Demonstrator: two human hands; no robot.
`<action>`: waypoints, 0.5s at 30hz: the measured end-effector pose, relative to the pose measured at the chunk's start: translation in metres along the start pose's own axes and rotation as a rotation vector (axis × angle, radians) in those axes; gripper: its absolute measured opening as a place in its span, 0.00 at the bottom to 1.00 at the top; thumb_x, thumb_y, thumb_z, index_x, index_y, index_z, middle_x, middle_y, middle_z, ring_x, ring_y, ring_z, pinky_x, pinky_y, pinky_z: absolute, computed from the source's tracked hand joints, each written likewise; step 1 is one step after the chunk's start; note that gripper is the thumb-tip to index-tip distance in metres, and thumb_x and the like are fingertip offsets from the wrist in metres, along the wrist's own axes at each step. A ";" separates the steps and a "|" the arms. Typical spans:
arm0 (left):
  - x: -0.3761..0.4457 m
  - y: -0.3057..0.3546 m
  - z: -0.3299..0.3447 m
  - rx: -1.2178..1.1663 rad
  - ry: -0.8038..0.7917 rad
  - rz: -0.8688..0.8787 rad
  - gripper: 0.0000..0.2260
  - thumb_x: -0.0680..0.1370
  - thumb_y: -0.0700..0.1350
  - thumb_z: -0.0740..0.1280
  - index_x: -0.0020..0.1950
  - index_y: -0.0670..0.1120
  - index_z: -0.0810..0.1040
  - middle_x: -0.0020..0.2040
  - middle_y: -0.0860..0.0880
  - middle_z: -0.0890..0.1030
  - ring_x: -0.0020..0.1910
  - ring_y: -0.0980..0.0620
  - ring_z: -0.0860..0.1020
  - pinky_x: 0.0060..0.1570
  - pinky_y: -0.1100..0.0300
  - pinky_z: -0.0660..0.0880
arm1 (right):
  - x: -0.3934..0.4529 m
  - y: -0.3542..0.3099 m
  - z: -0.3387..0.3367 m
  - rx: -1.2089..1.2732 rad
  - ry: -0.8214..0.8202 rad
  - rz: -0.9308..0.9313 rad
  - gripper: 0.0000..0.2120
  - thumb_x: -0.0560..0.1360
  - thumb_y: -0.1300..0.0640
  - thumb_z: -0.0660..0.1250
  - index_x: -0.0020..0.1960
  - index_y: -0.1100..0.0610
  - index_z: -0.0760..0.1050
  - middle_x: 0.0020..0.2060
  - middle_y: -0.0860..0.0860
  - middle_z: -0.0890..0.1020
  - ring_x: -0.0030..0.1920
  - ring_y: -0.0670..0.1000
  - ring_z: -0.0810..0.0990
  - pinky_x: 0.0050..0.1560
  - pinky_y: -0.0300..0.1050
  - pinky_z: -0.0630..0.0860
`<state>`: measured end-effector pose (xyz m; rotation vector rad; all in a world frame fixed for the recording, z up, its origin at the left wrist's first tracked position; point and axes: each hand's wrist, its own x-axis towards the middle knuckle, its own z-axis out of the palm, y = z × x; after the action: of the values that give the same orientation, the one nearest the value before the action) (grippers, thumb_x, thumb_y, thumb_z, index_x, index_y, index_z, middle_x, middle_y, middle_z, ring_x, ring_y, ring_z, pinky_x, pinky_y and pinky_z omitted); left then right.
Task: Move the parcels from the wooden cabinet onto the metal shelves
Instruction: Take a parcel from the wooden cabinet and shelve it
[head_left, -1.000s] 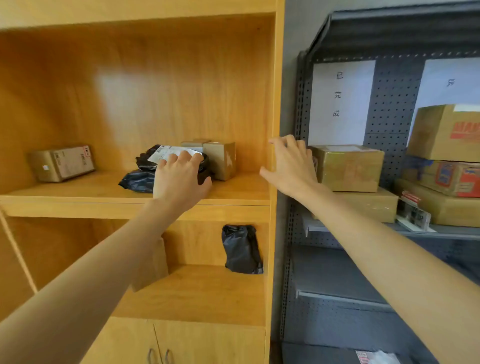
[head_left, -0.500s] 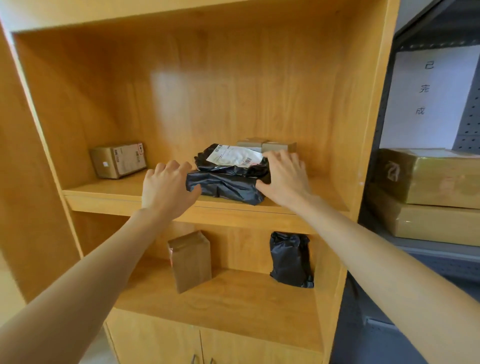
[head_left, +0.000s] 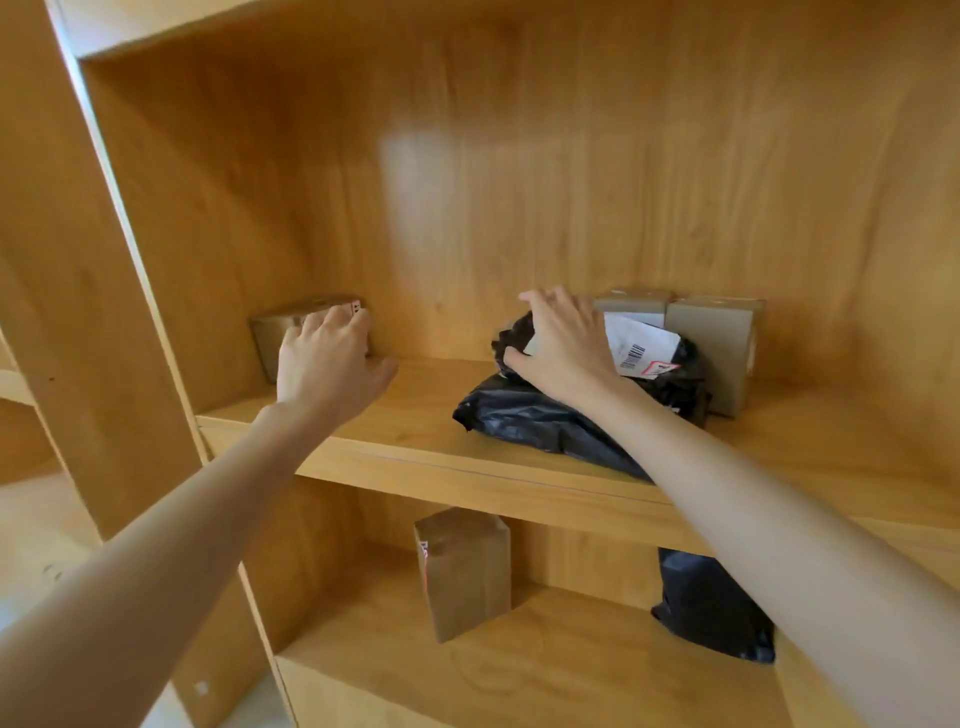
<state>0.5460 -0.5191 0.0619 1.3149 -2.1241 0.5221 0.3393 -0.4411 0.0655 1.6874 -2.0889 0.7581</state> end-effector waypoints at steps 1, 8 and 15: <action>0.005 -0.009 0.005 -0.007 0.009 -0.005 0.24 0.76 0.55 0.66 0.68 0.44 0.72 0.65 0.42 0.75 0.62 0.39 0.73 0.59 0.45 0.69 | 0.006 -0.007 0.008 0.003 -0.004 -0.008 0.28 0.75 0.48 0.66 0.71 0.56 0.63 0.65 0.55 0.69 0.65 0.59 0.65 0.62 0.50 0.64; 0.043 -0.076 0.044 -0.025 0.020 0.018 0.23 0.76 0.56 0.66 0.67 0.45 0.73 0.59 0.42 0.77 0.56 0.40 0.75 0.53 0.47 0.71 | 0.051 -0.061 0.065 -0.030 -0.025 0.005 0.29 0.76 0.46 0.65 0.72 0.54 0.61 0.66 0.55 0.67 0.67 0.59 0.65 0.64 0.52 0.63; 0.091 -0.160 0.085 -0.051 0.018 0.073 0.23 0.76 0.57 0.65 0.66 0.47 0.73 0.59 0.44 0.76 0.57 0.41 0.74 0.54 0.50 0.69 | 0.094 -0.127 0.128 -0.013 -0.030 0.122 0.31 0.75 0.45 0.66 0.73 0.54 0.61 0.67 0.55 0.67 0.67 0.59 0.65 0.65 0.52 0.62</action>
<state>0.6360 -0.7009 0.0612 1.2043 -2.1632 0.5045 0.4488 -0.6105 0.0412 1.5853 -2.2293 0.7584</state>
